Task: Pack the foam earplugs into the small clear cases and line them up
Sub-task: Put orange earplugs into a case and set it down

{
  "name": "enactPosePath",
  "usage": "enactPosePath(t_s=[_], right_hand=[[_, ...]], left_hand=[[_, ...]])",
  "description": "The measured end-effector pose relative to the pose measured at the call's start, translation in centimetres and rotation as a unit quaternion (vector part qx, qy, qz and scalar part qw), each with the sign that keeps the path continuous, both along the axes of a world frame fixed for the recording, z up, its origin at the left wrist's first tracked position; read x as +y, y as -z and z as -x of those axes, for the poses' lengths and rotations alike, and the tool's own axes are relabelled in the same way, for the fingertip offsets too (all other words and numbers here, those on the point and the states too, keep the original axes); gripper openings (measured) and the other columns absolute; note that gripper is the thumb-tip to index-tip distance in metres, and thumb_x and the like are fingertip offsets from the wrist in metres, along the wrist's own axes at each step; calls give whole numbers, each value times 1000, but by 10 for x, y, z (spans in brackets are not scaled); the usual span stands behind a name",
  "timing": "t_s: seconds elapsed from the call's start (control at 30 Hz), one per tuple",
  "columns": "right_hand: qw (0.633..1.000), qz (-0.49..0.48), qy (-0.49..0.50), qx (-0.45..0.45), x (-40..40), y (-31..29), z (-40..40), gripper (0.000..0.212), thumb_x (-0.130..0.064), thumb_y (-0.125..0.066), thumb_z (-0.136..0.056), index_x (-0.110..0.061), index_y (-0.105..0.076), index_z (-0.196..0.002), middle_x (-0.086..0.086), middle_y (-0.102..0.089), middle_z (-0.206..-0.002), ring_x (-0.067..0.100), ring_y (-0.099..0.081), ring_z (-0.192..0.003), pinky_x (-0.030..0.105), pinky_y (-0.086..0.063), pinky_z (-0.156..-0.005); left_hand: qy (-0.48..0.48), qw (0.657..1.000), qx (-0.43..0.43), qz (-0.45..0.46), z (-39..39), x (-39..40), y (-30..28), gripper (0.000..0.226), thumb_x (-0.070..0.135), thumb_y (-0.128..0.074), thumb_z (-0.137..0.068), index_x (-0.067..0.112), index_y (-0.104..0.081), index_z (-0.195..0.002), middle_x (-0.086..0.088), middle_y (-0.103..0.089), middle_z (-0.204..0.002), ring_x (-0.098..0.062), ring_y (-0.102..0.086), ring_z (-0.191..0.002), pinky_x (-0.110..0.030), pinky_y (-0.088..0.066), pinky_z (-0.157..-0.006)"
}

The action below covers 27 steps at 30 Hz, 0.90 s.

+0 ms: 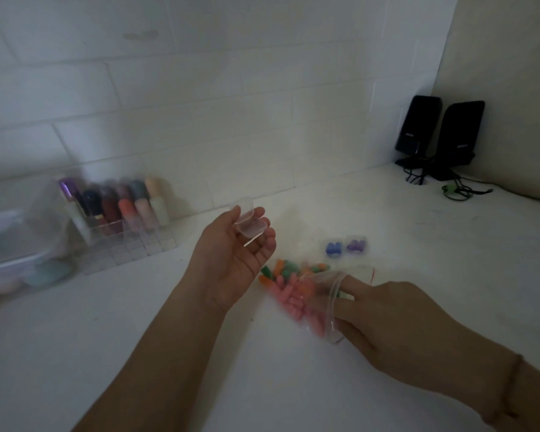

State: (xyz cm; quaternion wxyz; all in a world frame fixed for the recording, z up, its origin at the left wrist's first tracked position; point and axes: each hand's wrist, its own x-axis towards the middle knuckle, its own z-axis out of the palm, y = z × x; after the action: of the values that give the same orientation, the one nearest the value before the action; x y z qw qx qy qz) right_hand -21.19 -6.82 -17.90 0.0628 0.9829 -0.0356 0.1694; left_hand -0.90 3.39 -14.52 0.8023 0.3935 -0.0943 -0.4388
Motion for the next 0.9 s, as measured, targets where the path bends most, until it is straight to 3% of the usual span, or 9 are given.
enactPosePath(t_s=[0.07, 0.17, 0.33, 0.43, 0.5, 0.6, 0.7, 0.83, 0.9], right_hand=[[1000, 11, 5, 1, 1, 3, -2, 62, -26, -71, -69, -42, -55, -127, -18, -60, -130, 14, -62, -51, 21, -39, -40], [1000, 16, 1, -21, 0, 2, -3, 76, -22, -77, -63, -42, -47, -130, -22, -59, -130, 14, -62, -49, 21, -39, -39], [999, 40, -4, -1, 2, 2, -3, 60, -28, -81, -61, -42, -65, -117, -19, -67, -119, 12, -60, -45, 17, -38, -40], [999, 46, 22, 8, 3, 8, -4, 58, -24, -82, -55, -35, -71, -111, -19, -69, -113, 13, -58, -42, 17, -27, -41], [999, 28, 11, -9, 3, 5, -4, 53, -24, -76, -63, -33, -70, -115, -17, -67, -117, 13, -66, -54, 18, -37, -42], [997, -69, 7, -39, 3, -11, 3, 35, -42, -53, -81, -41, -65, -114, -25, -65, -115, 4, -68, -78, 17, -48, -54], [979, -199, 37, -34, -4, -32, 12, 18, -52, -61, -74, -45, -58, -90, -29, -63, -84, -5, -57, -62, 12, -38, -55], [873, -480, -14, -84, -15, -46, 16, 23, -11, -79, -75, -29, -65, -77, -9, -64, -67, 2, -48, -50, 14, -40, -50], [823, -551, -29, -134, -15, -47, 12, 17, -9, -77, -73, -23, -67, -74, -6, -66, -72, 8, -51, -53, 18, -41, -47]], left_hand=[[0, 1000, -2, 0, 1, 0, 0, 34, 26, -48, -96, -2, -60, -110, -13, -59, -85, -21, -59, -65, -27, -55, -61], [0, 1000, -3, 0, 2, 0, -1, 34, 26, -47, -96, -2, -60, -110, -13, -59, -84, -21, -58, -65, -26, -55, -61], [-3, 1000, -7, -2, 1, 0, 0, 34, 27, -47, -96, -2, -60, -111, -13, -59, -84, -21, -59, -65, -27, -56, -61], [-7, 1000, -6, -8, 2, 0, 0, 35, 27, -47, -96, -3, -60, -110, -13, -60, -84, -21, -59, -65, -27, -56, -61], [-10, 1000, -5, -11, 3, 0, -1, 35, 27, -47, -96, -3, -61, -109, -13, -60, -84, -21, -59, -66, -27, -56, -60], [-13, 1000, -8, -14, 4, 1, -1, 34, 26, -47, -96, -2, -61, -109, -13, -60, -84, -21, -59, -66, -27, -56, -60], [-8, 1000, -11, -22, 8, 0, -2, 35, 26, -47, -97, -3, -60, -111, -13, -60, -84, -21, -58, -67, -26, -56, -60], [42, 999, -18, -19, 22, -1, -4, 40, 25, -50, -95, -6, -59, -117, -15, -62, -85, -23, -60, -69, -27, -57, -61], [76, 997, -29, -15, 31, -2, -4, 45, 25, -53, -89, -8, -58, -121, -16, -62, -88, -24, -61, -70, -28, -58, -64]])
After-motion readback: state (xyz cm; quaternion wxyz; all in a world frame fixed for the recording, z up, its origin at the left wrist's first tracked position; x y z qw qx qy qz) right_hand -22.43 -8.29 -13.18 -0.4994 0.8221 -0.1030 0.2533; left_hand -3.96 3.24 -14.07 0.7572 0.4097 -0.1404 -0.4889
